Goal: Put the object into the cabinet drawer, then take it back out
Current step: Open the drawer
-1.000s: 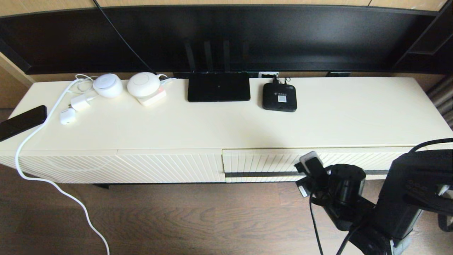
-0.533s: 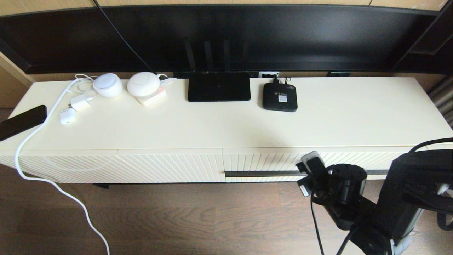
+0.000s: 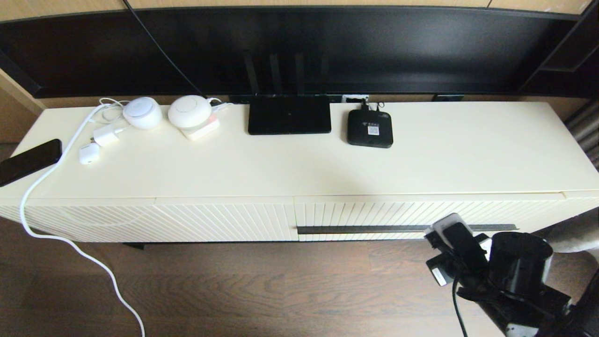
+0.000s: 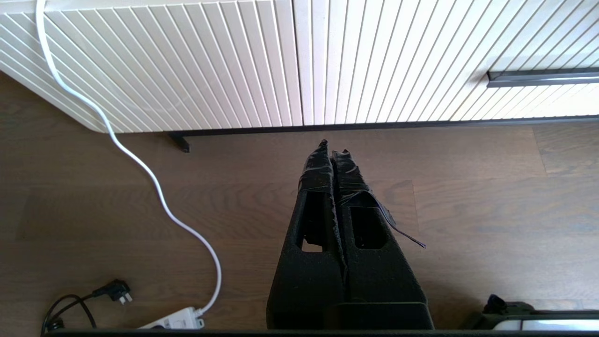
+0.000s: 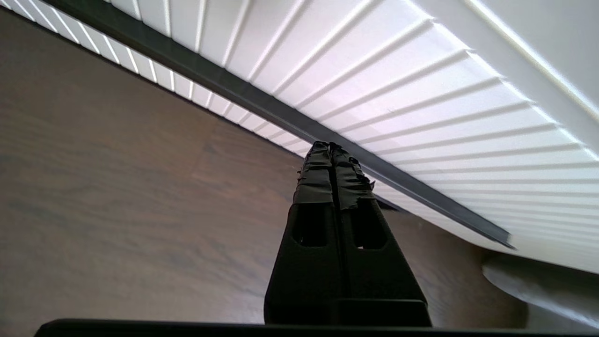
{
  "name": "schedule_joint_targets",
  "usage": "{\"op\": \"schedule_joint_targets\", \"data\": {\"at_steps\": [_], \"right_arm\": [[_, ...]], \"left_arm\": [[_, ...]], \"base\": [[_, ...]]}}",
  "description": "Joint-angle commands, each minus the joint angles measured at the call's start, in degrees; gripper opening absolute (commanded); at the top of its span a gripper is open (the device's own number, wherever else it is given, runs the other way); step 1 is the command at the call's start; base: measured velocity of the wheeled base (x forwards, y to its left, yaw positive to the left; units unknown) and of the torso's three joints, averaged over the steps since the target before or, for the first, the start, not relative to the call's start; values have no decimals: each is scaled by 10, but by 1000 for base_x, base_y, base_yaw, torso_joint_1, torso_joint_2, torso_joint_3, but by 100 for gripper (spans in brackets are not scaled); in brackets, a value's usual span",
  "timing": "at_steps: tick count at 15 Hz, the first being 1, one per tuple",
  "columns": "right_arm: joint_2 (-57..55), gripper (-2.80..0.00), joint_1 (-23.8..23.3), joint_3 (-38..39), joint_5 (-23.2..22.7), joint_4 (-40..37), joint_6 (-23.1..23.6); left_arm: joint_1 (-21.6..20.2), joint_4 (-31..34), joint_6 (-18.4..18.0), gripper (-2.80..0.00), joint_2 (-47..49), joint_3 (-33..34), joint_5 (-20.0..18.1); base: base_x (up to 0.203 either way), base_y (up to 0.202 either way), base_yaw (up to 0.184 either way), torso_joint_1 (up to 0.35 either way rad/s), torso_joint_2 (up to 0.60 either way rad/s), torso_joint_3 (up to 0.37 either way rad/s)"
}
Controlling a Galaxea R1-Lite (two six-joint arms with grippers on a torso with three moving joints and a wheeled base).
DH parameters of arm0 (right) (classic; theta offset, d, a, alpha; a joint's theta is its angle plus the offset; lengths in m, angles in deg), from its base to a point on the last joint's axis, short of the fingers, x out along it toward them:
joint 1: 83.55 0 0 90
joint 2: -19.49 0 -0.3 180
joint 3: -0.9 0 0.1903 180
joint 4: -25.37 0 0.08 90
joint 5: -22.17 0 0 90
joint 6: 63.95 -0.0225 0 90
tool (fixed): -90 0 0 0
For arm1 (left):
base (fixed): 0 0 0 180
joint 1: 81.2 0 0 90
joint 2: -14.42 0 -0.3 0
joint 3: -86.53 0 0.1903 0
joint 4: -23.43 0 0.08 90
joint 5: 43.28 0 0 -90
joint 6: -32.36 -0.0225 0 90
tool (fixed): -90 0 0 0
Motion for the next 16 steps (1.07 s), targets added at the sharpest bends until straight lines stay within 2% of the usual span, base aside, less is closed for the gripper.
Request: {"op": "schedule_joint_targets", "data": {"at_steps": [1, 5, 9, 11, 12, 14, 16], "right_arm": [[93, -280, -7, 7, 2, -74, 2], [253, -280, -31, -36, 2, -391, -12], [401, -280, -33, -75, 11, -649, -34], [449, -280, -31, -97, 13, -811, -35], [467, -280, -30, -107, 13, -869, -37], [493, -280, -30, -96, 9, -896, -30], [511, -280, -35, -88, 2, -898, 37]], "left_arm": [[0, 0, 0, -280, 1, 0, 0], [0, 0, 0, -280, 1, 0, 0], [0, 0, 0, -280, 1, 0, 0], [0, 0, 0, -280, 1, 0, 0], [0, 0, 0, -280, 1, 0, 0], [0, 0, 0, -280, 1, 0, 0], [0, 0, 0, -280, 0, 0, 0]], "base": [[0, 0, 0, 0, 0, 0], [0, 0, 0, 0, 0, 0], [0, 0, 0, 0, 0, 0], [0, 0, 0, 0, 0, 0], [0, 0, 0, 0, 0, 0], [0, 0, 0, 0, 0, 0], [0, 0, 0, 0, 0, 0]]}}
